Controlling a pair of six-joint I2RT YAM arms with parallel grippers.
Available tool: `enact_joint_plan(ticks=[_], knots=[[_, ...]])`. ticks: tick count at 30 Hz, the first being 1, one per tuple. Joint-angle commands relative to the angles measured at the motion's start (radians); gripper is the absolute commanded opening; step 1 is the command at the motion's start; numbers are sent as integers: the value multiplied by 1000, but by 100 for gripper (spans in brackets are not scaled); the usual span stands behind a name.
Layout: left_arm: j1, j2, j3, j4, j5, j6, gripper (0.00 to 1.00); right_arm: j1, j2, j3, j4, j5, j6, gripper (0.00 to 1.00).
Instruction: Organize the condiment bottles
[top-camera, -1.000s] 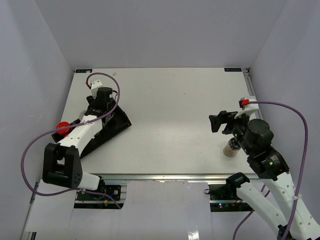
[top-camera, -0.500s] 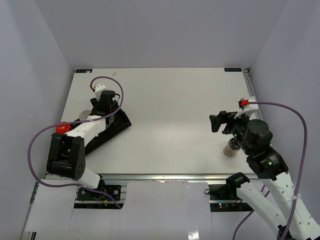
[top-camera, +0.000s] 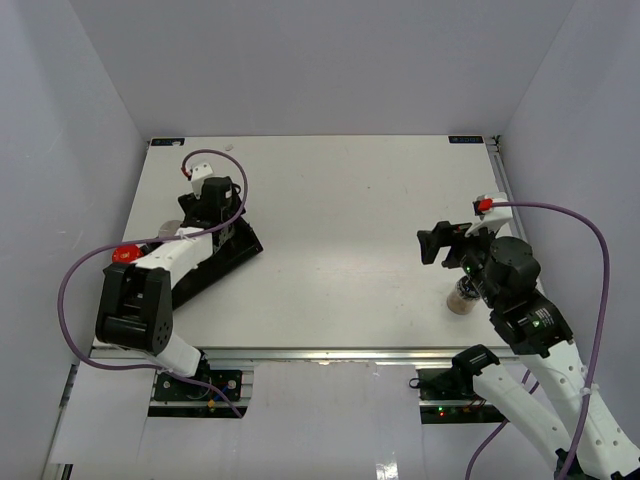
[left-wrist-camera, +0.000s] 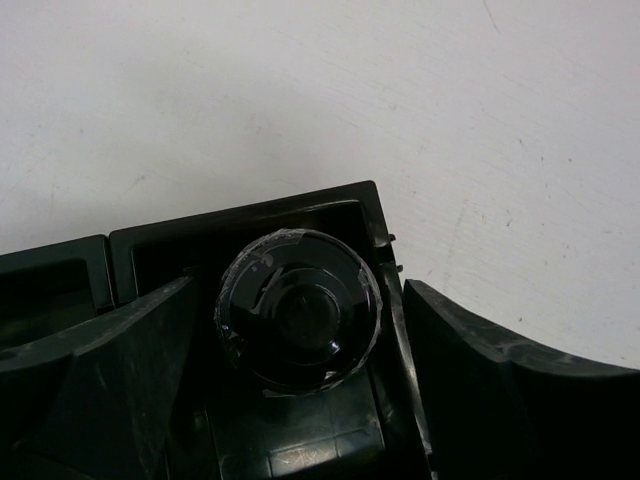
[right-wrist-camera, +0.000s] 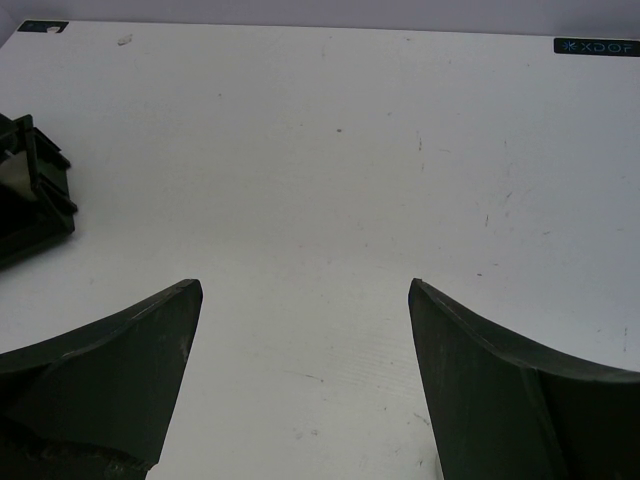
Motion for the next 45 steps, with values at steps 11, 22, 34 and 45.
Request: enact_joint_plan(ticks=[11, 22, 34, 45], knots=[[-6, -164, 279, -483, 304, 49, 98, -3, 223, 49, -177, 297, 234, 90], [-363, -226, 290, -592, 398, 121, 98, -5, 248, 88, -509, 515, 631, 90], [-419, -277, 186, -513, 464, 84, 98, -5, 149, -3, -646, 623, 774, 90], [-422, -320, 163, -520, 443, 81, 98, -5, 174, -84, -604, 595, 802, 90]])
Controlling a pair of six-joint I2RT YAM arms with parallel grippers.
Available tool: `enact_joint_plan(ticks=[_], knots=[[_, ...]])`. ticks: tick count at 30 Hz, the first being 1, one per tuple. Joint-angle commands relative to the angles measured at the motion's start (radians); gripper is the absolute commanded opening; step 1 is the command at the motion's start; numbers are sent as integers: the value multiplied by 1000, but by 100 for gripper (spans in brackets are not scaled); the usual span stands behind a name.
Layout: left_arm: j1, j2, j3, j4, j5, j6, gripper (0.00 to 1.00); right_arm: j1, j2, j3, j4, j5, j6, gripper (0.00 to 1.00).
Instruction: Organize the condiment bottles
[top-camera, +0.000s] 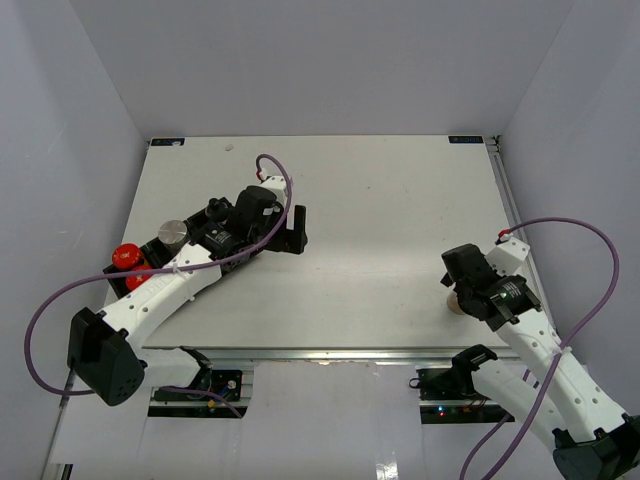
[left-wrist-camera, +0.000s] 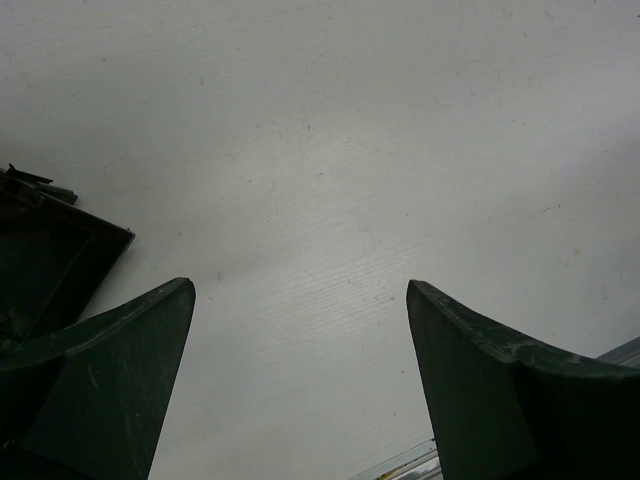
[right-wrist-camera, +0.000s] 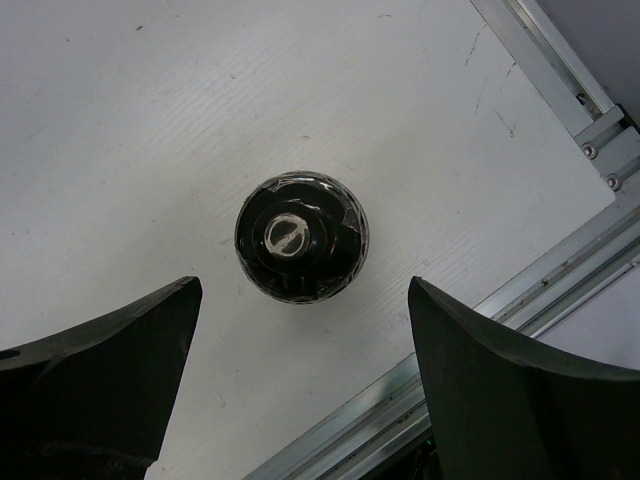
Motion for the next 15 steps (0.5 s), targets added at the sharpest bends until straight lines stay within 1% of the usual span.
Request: enact_joint_plan(ticks=[1, 8, 15], knots=[[-3, -60, -6, 8, -2, -6, 98, -5, 1, -13, 25, 42, 67, 90], [-3, -55, 16, -10, 6, -6, 98, -12, 18, -63, 73, 38, 79, 90], [-3, -63, 2, -9, 5, -6, 98, -39, 45, -89, 143, 37, 42, 92]])
